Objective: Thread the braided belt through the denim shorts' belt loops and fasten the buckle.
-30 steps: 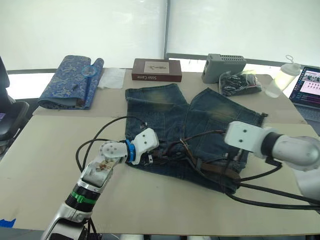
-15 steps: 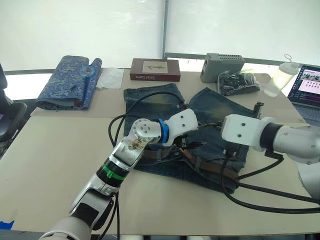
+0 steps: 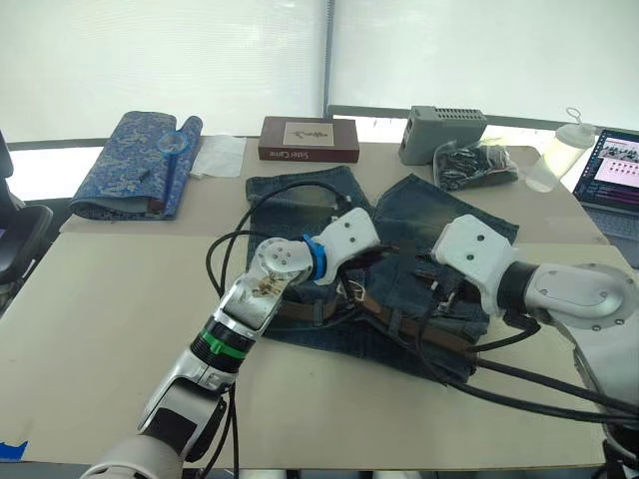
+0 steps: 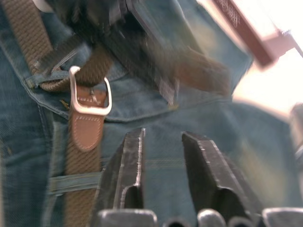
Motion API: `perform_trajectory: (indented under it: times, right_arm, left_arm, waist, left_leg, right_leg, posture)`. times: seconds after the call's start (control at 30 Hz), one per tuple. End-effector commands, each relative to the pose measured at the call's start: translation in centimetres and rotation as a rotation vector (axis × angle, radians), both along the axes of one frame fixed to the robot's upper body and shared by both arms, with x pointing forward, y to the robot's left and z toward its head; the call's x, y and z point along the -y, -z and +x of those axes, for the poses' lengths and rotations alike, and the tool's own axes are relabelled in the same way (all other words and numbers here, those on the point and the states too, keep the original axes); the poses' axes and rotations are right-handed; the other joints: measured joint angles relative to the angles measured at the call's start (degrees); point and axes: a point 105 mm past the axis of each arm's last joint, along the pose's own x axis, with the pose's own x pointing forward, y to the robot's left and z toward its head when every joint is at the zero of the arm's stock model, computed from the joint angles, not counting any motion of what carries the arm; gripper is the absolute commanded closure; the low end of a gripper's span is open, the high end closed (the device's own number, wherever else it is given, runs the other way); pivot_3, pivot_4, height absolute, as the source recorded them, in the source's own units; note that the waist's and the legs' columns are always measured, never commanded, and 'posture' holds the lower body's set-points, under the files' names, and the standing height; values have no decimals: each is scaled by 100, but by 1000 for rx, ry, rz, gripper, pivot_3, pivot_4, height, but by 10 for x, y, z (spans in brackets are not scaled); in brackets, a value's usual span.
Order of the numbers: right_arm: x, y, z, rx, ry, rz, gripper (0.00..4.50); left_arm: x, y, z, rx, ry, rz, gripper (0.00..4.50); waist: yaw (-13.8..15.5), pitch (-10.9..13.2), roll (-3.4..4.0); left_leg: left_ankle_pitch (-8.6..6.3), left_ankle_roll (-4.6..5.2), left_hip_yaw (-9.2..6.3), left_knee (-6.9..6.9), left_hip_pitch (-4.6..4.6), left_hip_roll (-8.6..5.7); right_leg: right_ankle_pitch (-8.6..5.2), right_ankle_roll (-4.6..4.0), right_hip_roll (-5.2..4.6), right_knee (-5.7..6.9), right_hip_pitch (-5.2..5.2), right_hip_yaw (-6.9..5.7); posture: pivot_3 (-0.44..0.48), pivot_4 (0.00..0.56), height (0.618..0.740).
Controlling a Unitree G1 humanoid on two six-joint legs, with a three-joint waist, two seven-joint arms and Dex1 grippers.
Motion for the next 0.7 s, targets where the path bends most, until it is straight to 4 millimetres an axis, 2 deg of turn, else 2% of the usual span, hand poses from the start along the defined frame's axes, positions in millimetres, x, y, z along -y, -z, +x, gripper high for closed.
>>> perform_trajectory:
  times: [0.03,0.07,0.23,0.33,0.43,0.57,0.7]
  right_arm:
    - [-12,23,4,-54,50,87,3224]
    - [-16,34,6,-76,56,85,3224]
    - [-31,80,5,-182,44,78,4461]
    - [-30,95,-2,-215,23,36,4461]
    - [-20,103,-4,-227,30,5,4461]
    - [-10,103,-4,-223,38,-5,4461]
    - [-10,98,-6,-210,29,0,4461]
  left_arm:
    - [-15,-2,-5,-34,-96,-96,4500]
    - [-18,1,-7,-65,-118,-125,4500]
    - [-47,8,-6,-324,-308,-431,4500]
    - [-68,17,-5,-429,-400,-551,4500]
    - [-97,33,-9,-548,-514,-645,4500]
    - [-116,41,-12,-626,-604,-746,4500]
    - [-133,54,-12,-669,-701,-800,4500]
  waist:
    - [-16,-1,0]
    - [-17,-1,1]
    - [16,-1,1]
    - [-5,-1,1]
    - [-18,-1,1]
    - [-11,0,-2]
    - [-1,0,-2]
  left_leg:
    - [0,-1,1,-4,0,-1]
    - [3,-6,0,-2,1,2]
    - [20,-32,-3,1,0,-5]
    - [15,-22,-4,2,1,-6]
    - [15,-23,-6,-2,4,-4]
    - [16,-25,-11,-7,7,-1]
    - [12,-19,-19,-5,12,-2]
  right_leg:
    - [0,0,0,1,-1,1]
    - [0,0,2,3,0,0]
    - [-1,1,0,2,3,1]
    - [0,4,1,2,5,3]
    - [-1,5,6,3,5,2]
    - [-1,5,13,6,6,2]
    - [-1,4,13,-2,17,-3]
  posture:
    - [0,150,740]
    - [0,150,740]
    - [0,150,740]
    - [0,150,740]
    - [0,150,740]
    - [0,150,740]
    - [0,150,740]
